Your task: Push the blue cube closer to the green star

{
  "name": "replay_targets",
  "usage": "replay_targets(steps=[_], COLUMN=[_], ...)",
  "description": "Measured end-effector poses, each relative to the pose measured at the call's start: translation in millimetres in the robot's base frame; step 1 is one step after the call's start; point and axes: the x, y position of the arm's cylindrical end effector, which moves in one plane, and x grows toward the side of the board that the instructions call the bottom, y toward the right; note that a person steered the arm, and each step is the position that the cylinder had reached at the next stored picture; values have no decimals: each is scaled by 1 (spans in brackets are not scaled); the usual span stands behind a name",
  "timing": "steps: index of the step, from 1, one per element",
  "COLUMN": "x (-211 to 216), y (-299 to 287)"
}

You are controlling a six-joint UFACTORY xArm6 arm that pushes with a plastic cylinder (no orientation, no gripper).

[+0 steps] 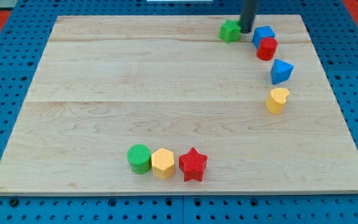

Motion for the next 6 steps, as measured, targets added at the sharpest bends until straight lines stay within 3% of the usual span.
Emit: replay_targets(steps=[2, 3, 5, 6], x=[-1, -3, -32, 5], y=[-114, -91, 44, 76])
